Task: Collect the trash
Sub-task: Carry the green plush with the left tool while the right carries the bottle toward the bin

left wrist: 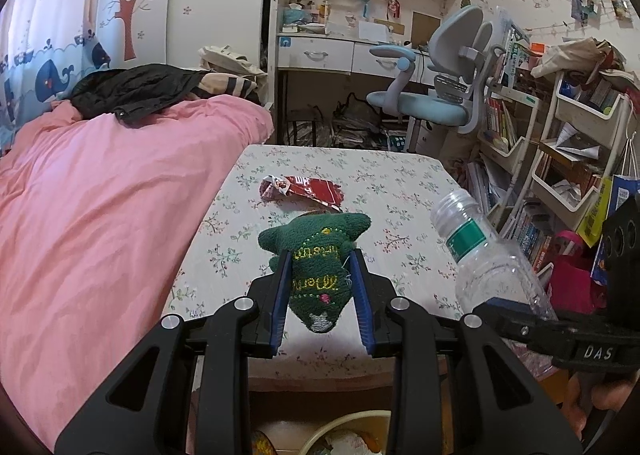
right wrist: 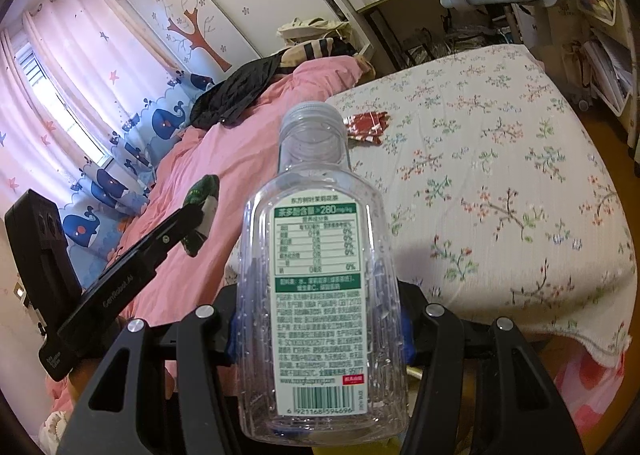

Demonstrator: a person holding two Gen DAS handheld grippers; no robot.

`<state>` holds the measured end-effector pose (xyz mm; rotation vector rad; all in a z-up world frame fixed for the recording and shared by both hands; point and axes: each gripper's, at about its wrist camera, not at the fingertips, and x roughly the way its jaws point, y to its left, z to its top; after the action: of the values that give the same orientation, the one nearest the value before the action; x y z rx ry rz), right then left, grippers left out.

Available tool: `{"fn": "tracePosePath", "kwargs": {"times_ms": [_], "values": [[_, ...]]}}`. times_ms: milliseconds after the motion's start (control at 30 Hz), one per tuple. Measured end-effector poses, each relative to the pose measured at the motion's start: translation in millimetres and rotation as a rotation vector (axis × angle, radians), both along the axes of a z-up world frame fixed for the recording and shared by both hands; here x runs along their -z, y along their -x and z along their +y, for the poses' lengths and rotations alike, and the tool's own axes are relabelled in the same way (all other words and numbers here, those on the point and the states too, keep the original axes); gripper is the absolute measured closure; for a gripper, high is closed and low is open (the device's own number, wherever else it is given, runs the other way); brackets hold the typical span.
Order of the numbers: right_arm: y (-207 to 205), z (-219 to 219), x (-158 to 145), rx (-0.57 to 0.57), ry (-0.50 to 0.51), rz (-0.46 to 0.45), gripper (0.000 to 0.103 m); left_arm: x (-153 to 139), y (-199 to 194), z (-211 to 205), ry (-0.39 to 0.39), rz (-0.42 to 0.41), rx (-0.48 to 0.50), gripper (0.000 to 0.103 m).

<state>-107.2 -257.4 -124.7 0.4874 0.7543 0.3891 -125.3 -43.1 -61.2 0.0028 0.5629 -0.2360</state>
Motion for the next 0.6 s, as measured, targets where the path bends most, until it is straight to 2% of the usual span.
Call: {"fn": "tracePosePath", "kwargs": {"times_ms": [600], "values": [[29.4, 1.5, 16.0, -0.004, 0.007, 0.046, 0.048, 5.7, 22.3, 3.3, 0.008, 0.003, 0.004, 0.075]]}}
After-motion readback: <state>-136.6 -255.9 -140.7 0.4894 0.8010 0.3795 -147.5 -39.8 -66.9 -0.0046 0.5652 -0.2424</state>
